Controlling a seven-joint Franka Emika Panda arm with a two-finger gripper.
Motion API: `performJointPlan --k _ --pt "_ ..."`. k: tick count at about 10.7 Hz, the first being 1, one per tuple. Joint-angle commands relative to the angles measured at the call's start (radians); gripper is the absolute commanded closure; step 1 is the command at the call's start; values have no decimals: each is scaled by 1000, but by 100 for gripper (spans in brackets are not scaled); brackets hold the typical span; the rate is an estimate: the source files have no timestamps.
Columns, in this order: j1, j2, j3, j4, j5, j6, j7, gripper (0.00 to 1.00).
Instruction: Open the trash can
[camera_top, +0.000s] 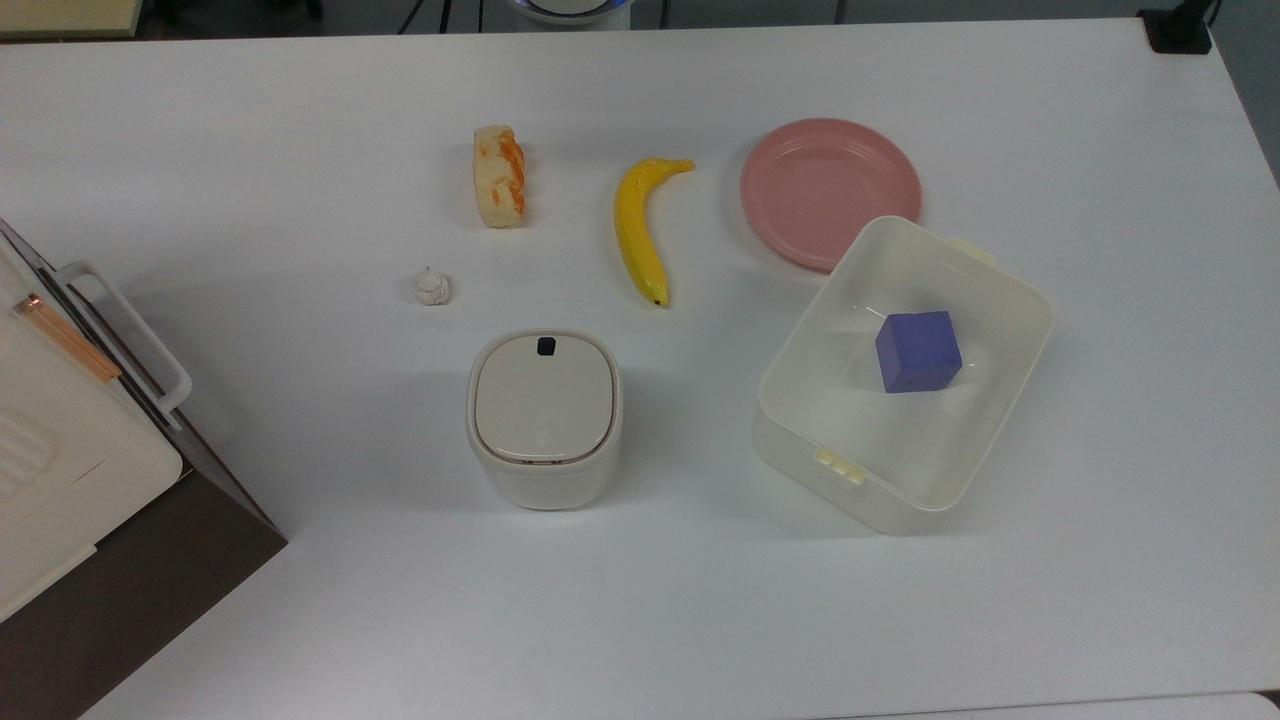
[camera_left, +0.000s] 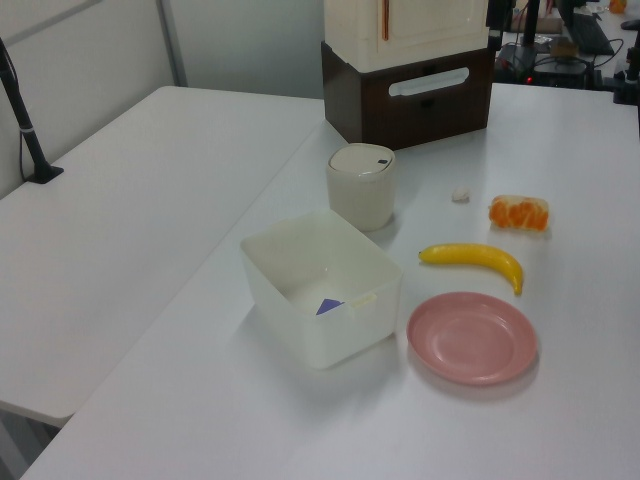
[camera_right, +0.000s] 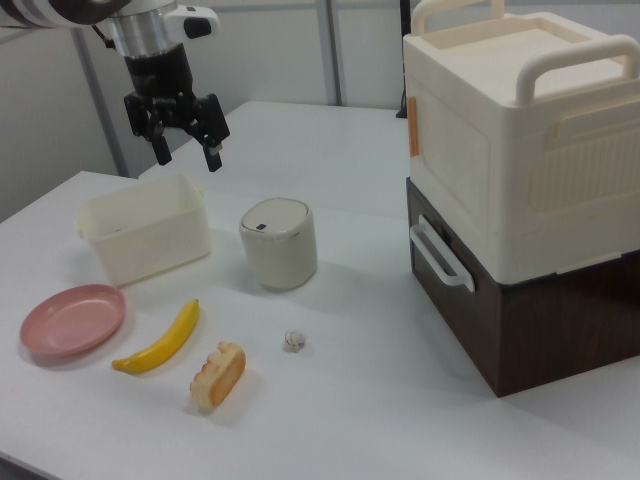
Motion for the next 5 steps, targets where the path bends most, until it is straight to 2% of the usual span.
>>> performJointPlan --k 1,5 --pt "8 -10 -6 4 -6 -27 67 0" --pt "9 -8 -5 1 -4 -29 65 0"
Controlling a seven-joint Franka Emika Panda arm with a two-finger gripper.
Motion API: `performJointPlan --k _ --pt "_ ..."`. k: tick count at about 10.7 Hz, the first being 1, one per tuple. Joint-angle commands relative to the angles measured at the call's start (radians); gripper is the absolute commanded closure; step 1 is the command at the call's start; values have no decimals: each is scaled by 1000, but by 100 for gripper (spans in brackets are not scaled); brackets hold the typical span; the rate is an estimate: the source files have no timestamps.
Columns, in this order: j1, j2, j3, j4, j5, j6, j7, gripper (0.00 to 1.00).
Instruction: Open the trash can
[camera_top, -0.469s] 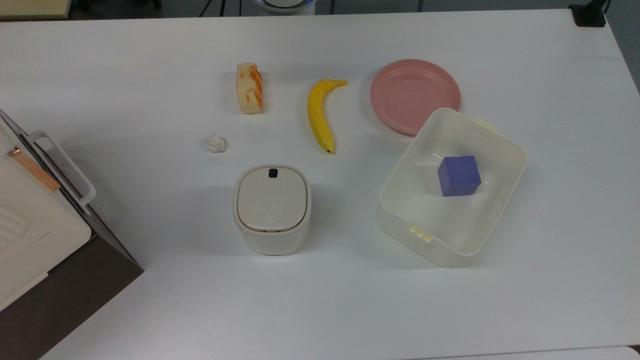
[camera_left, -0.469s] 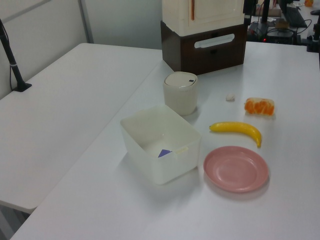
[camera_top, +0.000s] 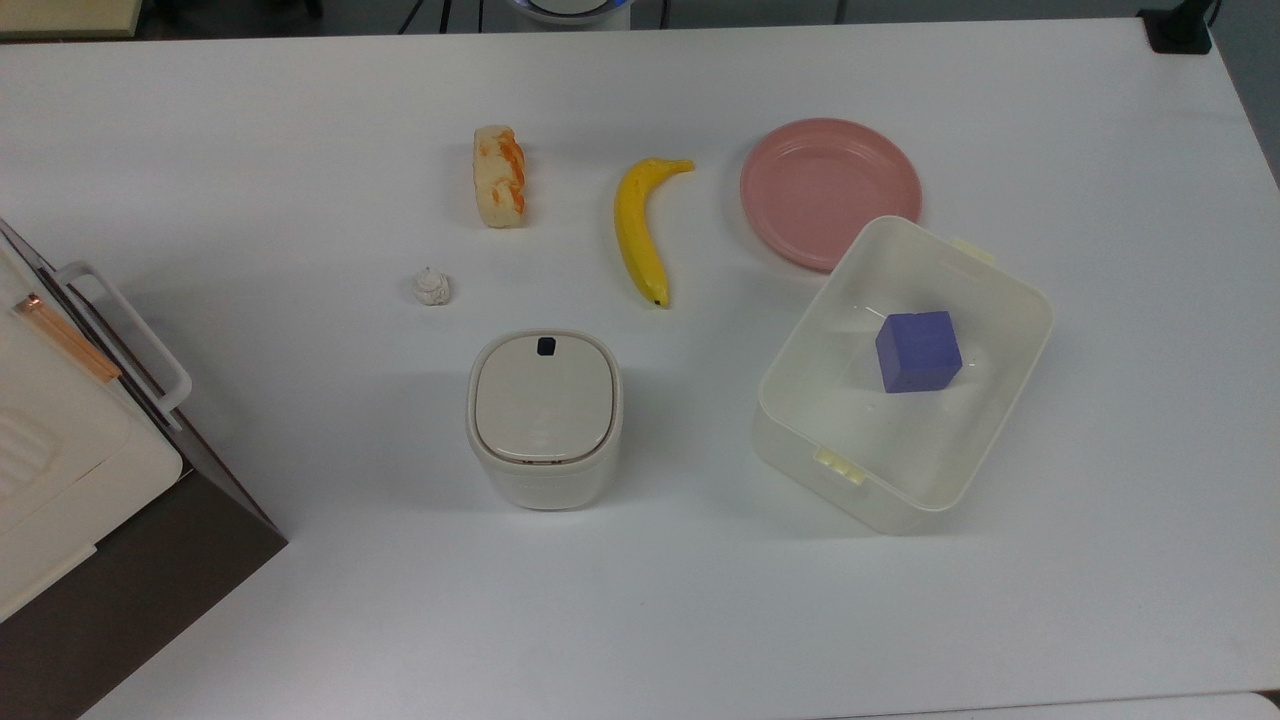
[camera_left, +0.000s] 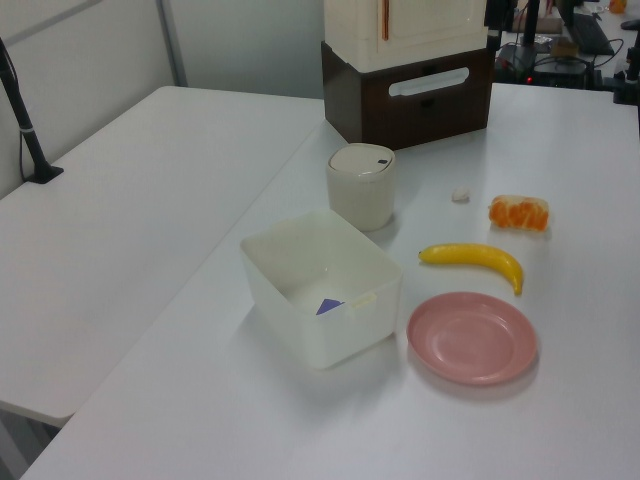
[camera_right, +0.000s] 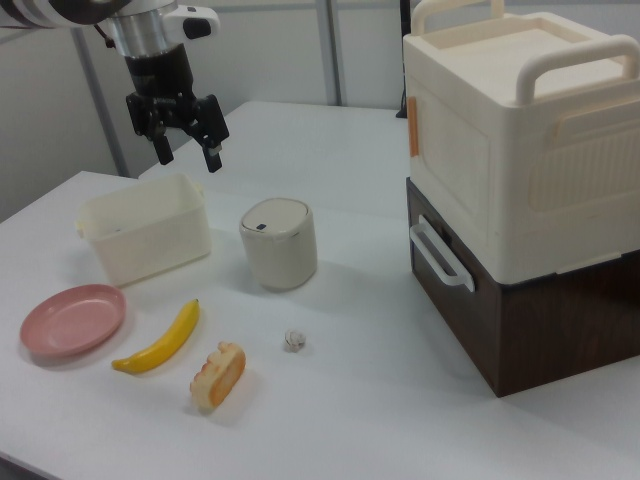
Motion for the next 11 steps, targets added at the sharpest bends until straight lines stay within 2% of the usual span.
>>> performJointPlan --k 1,5,7,11 --pt "10 -8 -4 1 -2 -29 18 0" --pt "10 -5 -2 -2 -6 -20 18 0" --pt "7 -5 -2 -4 -4 -16 13 8" --pt "7 -5 -2 -4 -2 -16 10 2"
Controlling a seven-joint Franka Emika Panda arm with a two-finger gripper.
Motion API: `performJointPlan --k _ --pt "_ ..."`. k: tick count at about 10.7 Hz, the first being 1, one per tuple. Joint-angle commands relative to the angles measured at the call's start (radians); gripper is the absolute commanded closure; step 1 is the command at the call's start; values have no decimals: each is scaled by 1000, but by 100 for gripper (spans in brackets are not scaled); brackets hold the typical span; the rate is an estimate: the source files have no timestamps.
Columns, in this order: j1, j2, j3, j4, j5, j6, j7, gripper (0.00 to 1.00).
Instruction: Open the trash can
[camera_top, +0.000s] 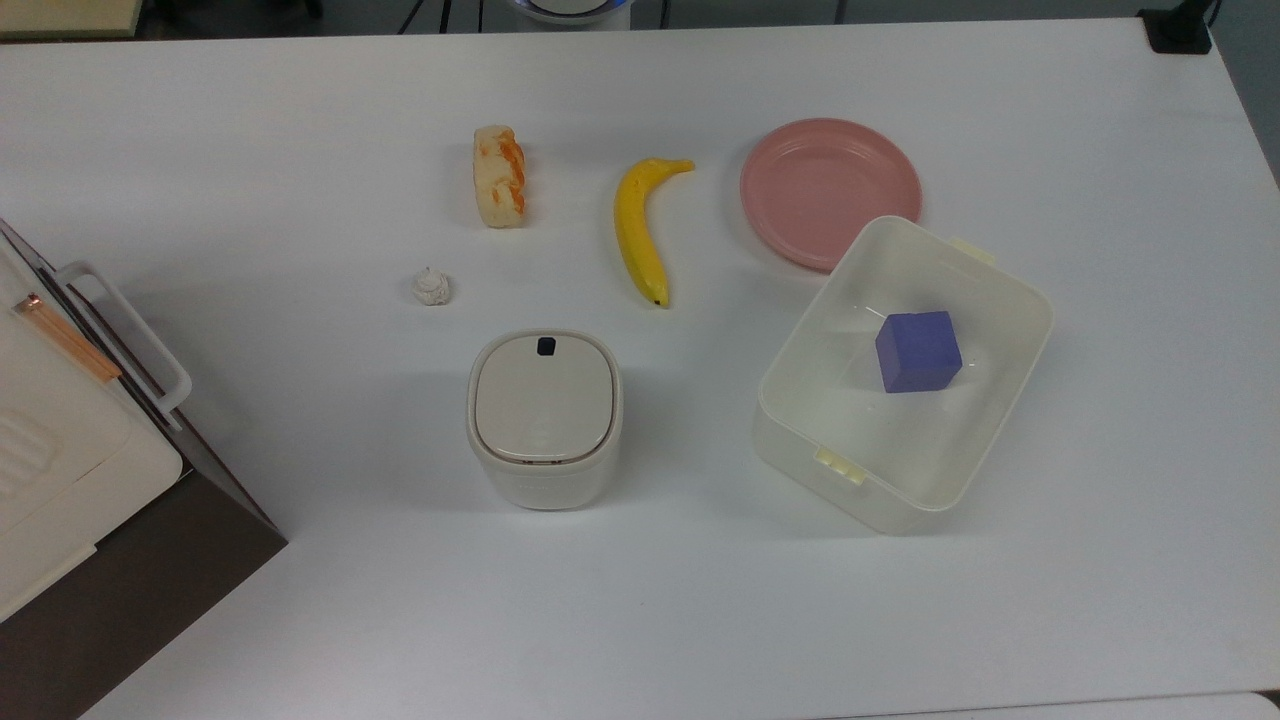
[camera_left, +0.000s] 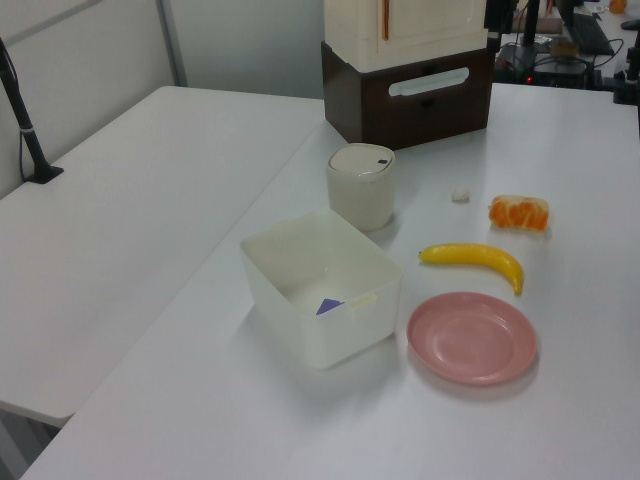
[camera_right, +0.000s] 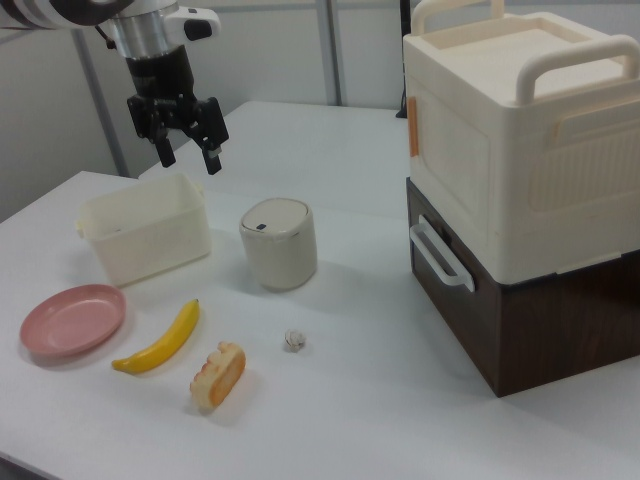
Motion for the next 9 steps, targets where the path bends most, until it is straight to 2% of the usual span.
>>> performJointPlan --k 1,9 --pt "7 -8 -2 -3 -2 -16 10 0" --pt "7 -8 -2 -5 -1 -26 1 0"
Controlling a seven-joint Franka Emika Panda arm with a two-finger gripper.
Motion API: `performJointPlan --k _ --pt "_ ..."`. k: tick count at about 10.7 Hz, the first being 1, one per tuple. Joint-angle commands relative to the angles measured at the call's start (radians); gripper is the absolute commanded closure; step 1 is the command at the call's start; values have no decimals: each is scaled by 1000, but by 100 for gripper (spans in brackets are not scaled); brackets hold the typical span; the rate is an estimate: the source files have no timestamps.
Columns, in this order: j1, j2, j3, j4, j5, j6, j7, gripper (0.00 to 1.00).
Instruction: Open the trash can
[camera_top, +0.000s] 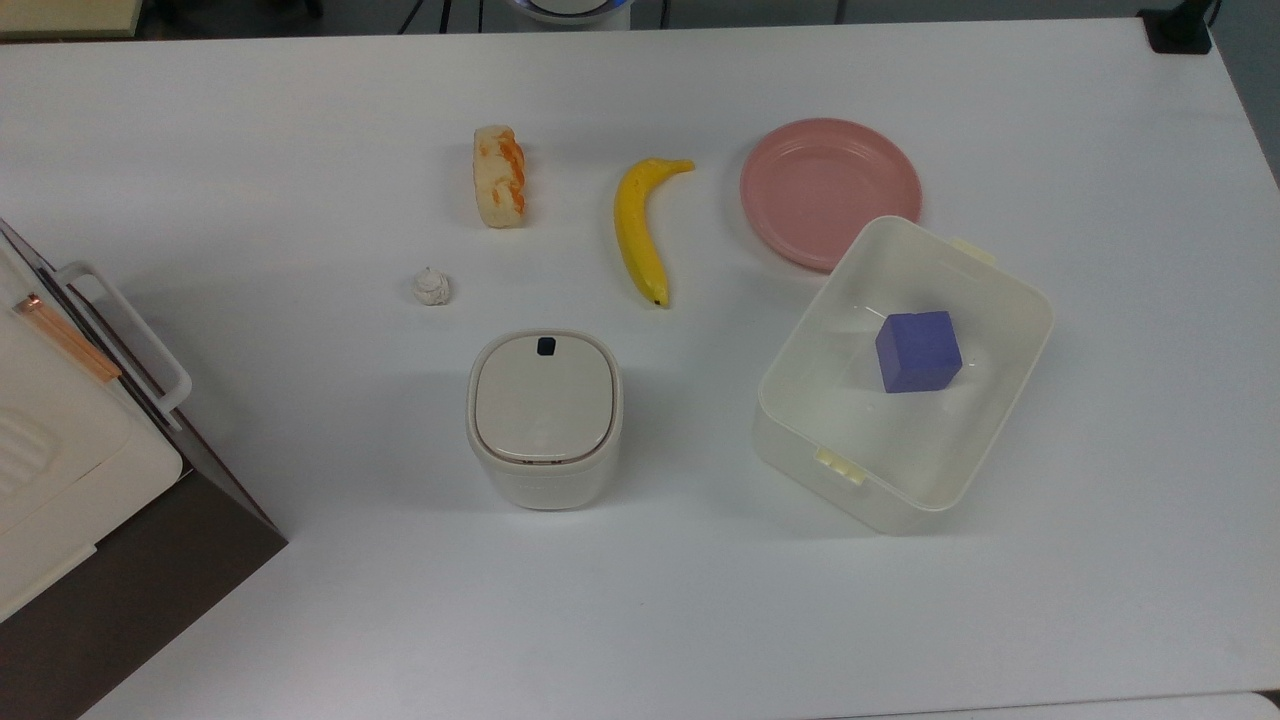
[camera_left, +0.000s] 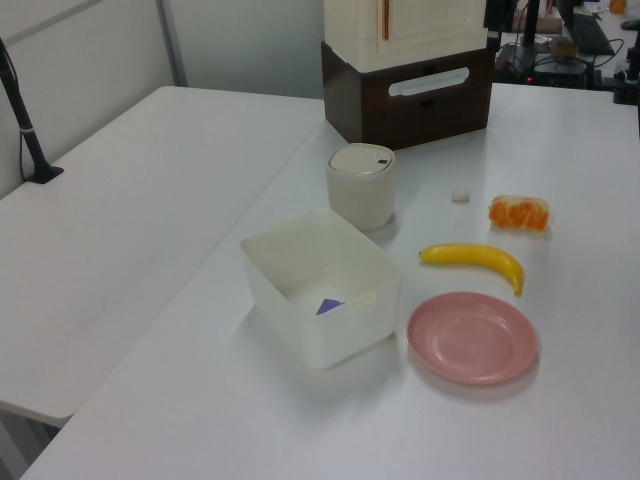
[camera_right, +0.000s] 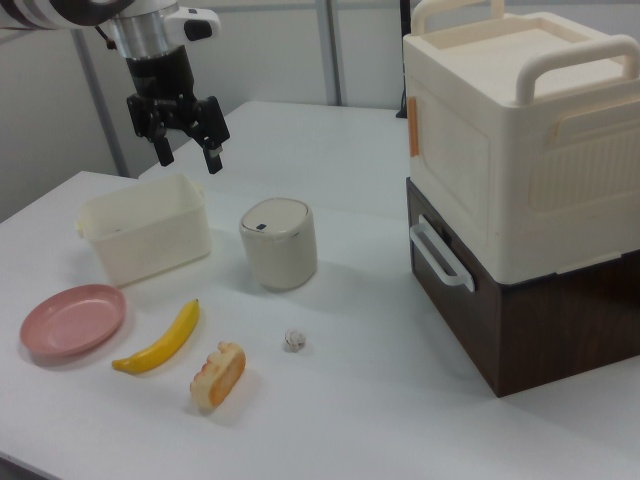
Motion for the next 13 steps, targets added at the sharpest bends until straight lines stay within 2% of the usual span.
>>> performJointPlan --k 1,10,11,13 --pt "8 -8 -2 -2 -1 -26 2 0" --pt "10 -8 -2 -5 2 -27 -31 0" --pt "10 -7 -2 -7 2 -27 -63 6" --pt "13 24 13 -13 2 -16 -56 49"
